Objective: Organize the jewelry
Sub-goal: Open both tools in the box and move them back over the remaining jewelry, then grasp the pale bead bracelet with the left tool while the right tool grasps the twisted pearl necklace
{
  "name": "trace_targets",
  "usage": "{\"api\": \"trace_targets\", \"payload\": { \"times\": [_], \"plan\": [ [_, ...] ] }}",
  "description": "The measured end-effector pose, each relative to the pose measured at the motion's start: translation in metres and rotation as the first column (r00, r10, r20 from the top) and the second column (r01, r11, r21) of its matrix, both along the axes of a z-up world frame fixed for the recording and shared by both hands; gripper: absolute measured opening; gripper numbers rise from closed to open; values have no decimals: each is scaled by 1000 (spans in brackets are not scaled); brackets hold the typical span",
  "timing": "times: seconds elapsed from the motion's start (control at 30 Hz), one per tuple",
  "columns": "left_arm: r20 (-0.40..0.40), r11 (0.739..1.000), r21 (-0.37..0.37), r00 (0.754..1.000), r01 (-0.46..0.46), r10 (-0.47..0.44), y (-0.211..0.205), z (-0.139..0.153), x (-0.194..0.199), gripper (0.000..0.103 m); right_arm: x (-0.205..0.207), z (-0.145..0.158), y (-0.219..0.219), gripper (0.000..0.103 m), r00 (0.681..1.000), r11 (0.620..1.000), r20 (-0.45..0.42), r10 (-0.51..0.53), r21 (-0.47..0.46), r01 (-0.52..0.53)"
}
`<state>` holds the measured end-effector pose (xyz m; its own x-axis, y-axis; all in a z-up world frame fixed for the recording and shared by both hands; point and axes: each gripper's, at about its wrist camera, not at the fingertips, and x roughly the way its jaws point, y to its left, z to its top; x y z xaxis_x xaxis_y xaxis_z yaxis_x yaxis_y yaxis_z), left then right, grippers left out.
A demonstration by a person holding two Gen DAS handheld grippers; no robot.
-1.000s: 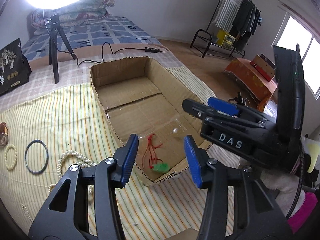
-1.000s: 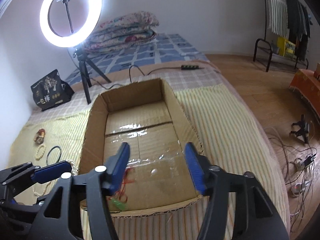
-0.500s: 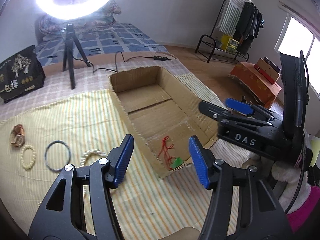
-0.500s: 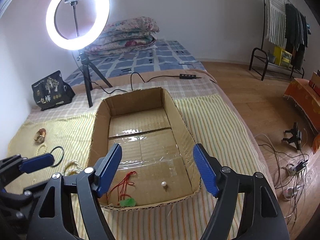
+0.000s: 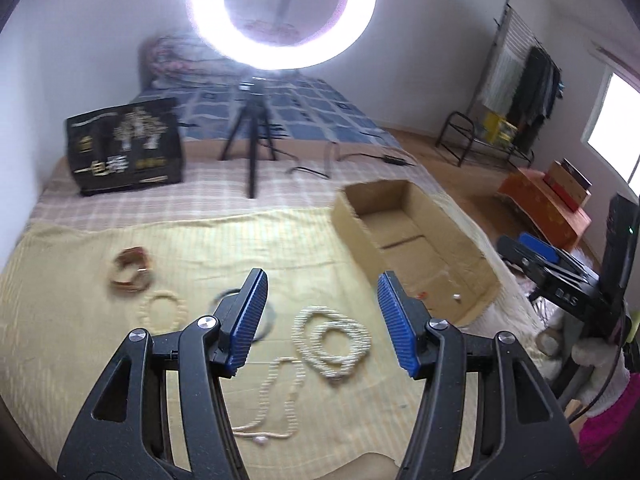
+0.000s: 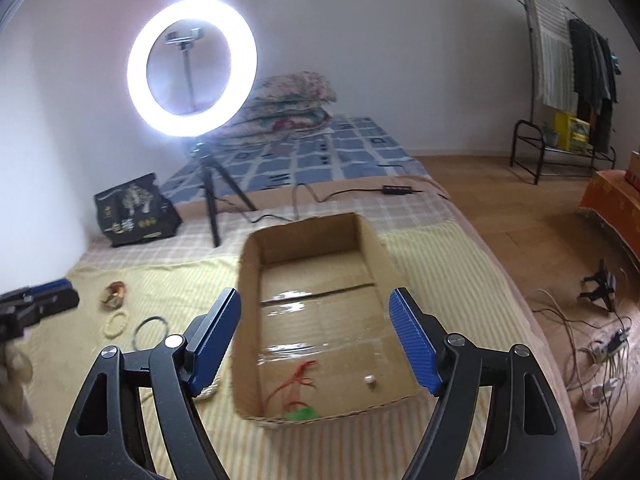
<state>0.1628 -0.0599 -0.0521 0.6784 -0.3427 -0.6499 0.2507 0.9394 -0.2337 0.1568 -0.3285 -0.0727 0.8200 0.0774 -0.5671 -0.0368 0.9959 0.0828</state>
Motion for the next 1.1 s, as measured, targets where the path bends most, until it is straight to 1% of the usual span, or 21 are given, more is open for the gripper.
{"api": "trace_targets", "payload": {
  "times": [0.17, 0.23, 0.3, 0.4, 0.5, 0.63, 0.7, 0.83, 0.87, 0.9, 0.97, 1.0, 1.1],
  "plan": [
    [-15, 997, 24, 997, -79, 79, 43, -5, 1, 59, 4, -3, 29, 76, 994, 995, -39, 98, -19, -99],
    [-26, 995, 26, 995, -100, 100, 56, -7, 0, 59, 7, -8, 44, 76, 984, 988, -85, 154, -13, -156],
    [-36, 993, 25, 993, -111, 112, 68, -9, 0, 59, 9, -14, 59, 76, 970, 978, -126, 207, -2, -209],
    [-50, 991, 25, 990, -129, 130, 82, -12, 1, 59, 10, -25, 82, 76, 951, 964, -172, 258, -14, -264],
    [-77, 988, 3, 985, -152, 152, 98, -17, 4, 59, 13, -37, 102, 76, 924, 947, -219, 315, 2, -322],
    [-110, 982, -17, 977, -187, 184, 115, -27, 10, 59, 16, -52, 127, 76, 890, 926, -279, 361, -2, -377],
    [-142, 978, -20, 969, -207, 202, 123, -36, 15, 59, 17, -60, 134, 76, 874, 918, -307, 376, -5, -396],
    [-206, 973, -27, 953, -231, 221, 132, -56, 25, 58, 23, -78, 140, 59, 840, 908, -368, 399, 30, -418],
    [-222, 972, -24, 949, -234, 223, 133, -63, 29, 55, 24, -82, 140, 55, 833, 907, -380, 402, 39, -420],
    [-232, 971, -22, 946, -237, 226, 134, -67, 31, 49, 26, -85, 142, 53, 826, 905, -391, 405, 45, -422],
    [-258, 969, -20, 938, -245, 232, 136, -77, 37, 45, 27, -91, 143, 44, 817, 903, -406, 410, 53, -427],
    [-271, 967, -20, 933, -252, 238, 137, -82, 40, 41, 29, -94, 144, 43, 811, 902, -415, 412, 59, -428],
    [-309, 963, -33, 919, -269, 246, 140, -97, 52, 37, 32, -99, 143, 41, 801, 901, -433, 415, 70, -429]
  ]
}}
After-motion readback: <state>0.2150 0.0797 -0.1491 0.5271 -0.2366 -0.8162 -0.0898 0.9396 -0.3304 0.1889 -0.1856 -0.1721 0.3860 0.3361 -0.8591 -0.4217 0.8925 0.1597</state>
